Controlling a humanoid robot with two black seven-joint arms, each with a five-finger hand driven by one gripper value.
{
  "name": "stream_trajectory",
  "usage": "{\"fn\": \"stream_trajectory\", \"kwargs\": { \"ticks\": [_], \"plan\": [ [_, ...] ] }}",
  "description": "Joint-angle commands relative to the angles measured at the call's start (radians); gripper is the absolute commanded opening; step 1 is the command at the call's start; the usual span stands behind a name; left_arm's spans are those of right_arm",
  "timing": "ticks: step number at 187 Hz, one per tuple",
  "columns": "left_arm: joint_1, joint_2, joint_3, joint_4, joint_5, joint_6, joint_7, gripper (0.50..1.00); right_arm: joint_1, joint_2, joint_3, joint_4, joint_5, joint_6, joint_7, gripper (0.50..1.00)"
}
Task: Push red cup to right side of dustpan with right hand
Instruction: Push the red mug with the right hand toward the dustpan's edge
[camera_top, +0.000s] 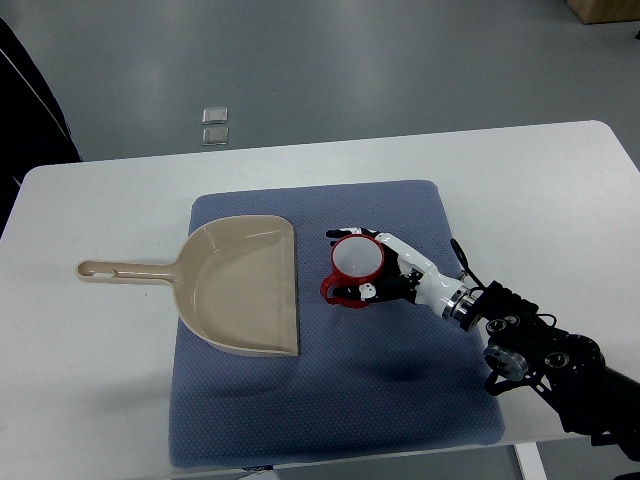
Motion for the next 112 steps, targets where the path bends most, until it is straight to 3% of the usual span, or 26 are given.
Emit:
{"fn": "stream_trajectory", "kwargs": {
  "ticks": [1, 112],
  "plan": [
    [0.000, 0.000, 0.000, 0.000, 0.000, 0.000, 0.000, 1.000, 0.001, 0.012, 0.000, 0.001, -0.004, -0.014, -0.003, 0.932],
    [0.000, 0.000, 0.000, 0.000, 0.000, 0.000, 0.000, 1.000, -0.001, 0.050, -0.028, 0.061, -0.031, -0.044, -0.047, 0.932]
  ]
}}
